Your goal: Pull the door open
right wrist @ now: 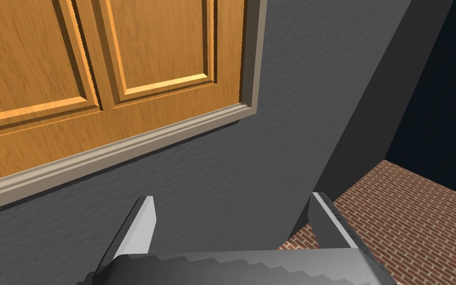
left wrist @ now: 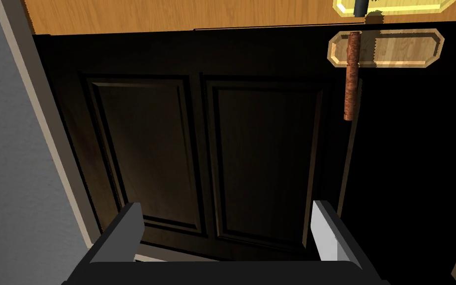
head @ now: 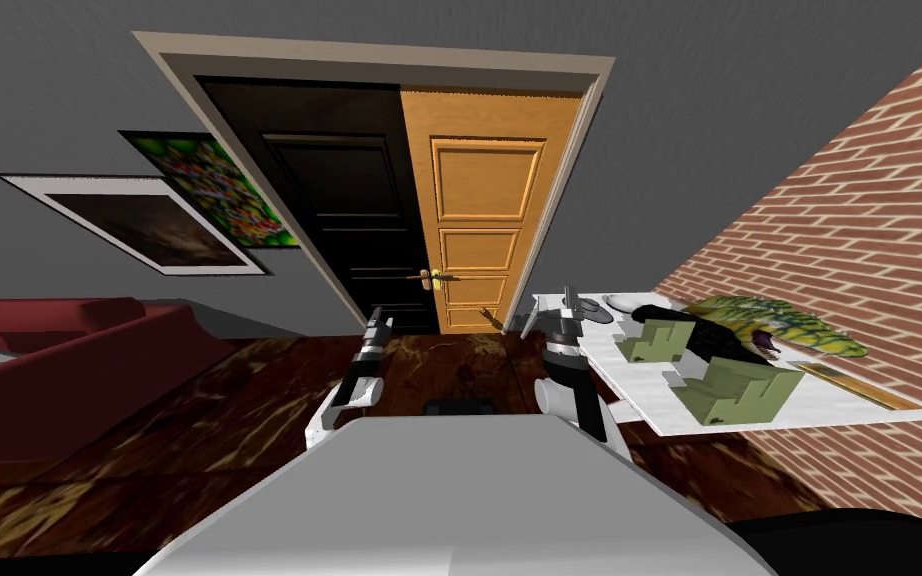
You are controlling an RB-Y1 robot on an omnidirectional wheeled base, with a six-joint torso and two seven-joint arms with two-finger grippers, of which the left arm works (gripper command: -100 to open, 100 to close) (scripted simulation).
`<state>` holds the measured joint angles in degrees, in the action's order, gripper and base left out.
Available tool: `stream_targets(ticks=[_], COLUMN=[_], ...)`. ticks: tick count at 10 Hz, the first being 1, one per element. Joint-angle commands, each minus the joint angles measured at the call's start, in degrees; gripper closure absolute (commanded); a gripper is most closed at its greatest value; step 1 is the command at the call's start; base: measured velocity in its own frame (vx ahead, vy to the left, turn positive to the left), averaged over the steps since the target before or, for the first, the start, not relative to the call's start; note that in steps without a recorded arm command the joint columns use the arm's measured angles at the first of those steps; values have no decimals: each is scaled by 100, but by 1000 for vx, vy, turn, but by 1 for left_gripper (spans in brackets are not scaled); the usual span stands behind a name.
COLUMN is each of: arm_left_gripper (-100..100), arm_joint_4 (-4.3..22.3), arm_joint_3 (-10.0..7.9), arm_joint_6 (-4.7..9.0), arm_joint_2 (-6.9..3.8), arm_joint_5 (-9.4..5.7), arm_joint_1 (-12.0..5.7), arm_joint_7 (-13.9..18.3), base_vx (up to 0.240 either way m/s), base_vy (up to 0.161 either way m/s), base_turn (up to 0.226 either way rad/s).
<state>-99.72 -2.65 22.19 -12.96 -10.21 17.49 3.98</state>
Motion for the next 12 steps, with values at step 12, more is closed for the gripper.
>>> stream_targets(ticks=[12], arm_left_gripper=[-100], arm_joint_4=[1558], arm_joint_3=[-177], arm_joint_6=[42], arm_joint_2=[-485], arm_joint_5=[-231], arm_joint_1=[-641], arm_joint_7=[488], base_vx=[100], base_vy=[13], base_turn=[-77])
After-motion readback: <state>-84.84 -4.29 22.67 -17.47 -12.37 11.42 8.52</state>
